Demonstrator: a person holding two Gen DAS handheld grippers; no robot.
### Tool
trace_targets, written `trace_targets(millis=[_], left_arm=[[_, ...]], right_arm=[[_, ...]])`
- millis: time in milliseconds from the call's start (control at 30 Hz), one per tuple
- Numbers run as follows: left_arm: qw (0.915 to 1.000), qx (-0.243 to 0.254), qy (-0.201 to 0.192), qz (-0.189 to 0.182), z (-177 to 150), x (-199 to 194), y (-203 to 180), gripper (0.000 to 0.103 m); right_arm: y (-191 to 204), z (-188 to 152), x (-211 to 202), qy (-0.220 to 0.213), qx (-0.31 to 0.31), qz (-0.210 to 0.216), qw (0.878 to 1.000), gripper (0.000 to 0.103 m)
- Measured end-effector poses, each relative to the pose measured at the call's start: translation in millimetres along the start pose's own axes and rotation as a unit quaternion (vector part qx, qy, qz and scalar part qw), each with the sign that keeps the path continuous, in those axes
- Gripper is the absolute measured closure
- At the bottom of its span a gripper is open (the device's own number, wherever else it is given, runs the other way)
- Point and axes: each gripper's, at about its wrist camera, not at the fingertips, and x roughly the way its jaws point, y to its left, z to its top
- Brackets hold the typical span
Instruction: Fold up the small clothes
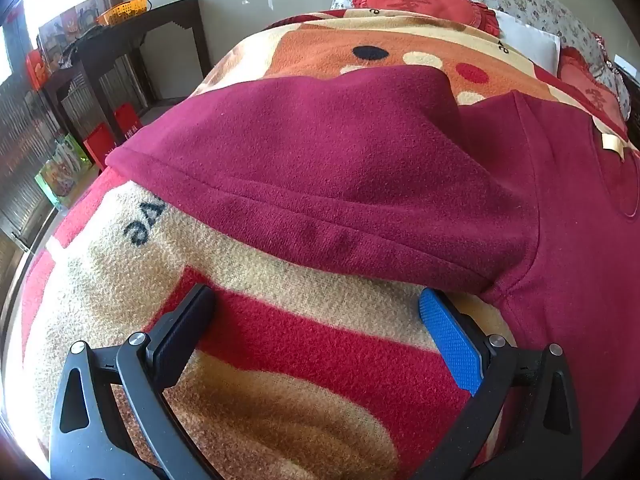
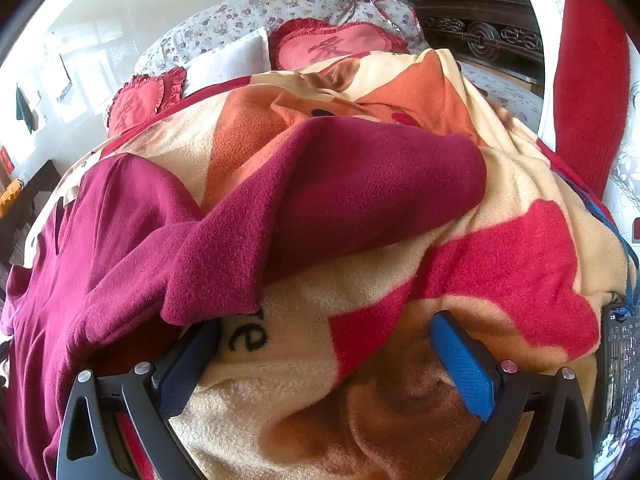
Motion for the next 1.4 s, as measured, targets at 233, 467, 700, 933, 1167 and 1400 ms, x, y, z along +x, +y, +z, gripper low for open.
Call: trace_targets(millis=[233, 467, 700, 933, 1167, 1400], left_arm=[[1.0000, 0.002, 0.000, 0.002, 0.2, -0.6, -1.6, 0.000], [1.0000, 0.003, -0.001, 0.005, -1.6, -1.4, -6.1, 0.000], [1.0000, 0.001, 0.001, 0.001, -0.6, -1.2, 0.3, 0.000], [0.9990, -0.007, 0.007, -0.043, -6.5, -40.5, 4.4, 0.001], [0.9961, 0.031, -0.039, -0.073, -8.8, -113.9, -11.8, 0.001], [0.9893, 0.068, -0.066, -0.112, -8.5, -173.0, -32.9, 0.001]], right_arm=[[2.1, -0.8, -5.9, 0.000, 0.000, -0.002, 1.000, 0.000], [8.1, -1.5, -13.6, 0.025, 0.002, -0.008, 1.000, 0.000], [24.6, -19.7, -64.6, 0.051, 0.022, -0.007, 0.998, 0.000], [40.6, -25.7, -141.2, 0.009, 0.019, -0.014, 1.000, 0.000], [73.0, -25.1, -210.3, -0.016, -0.016, 0.013, 1.000, 0.000], [108.8, -22.2, -280.7, -0.036, -0.061, 0.055, 0.996, 0.000]])
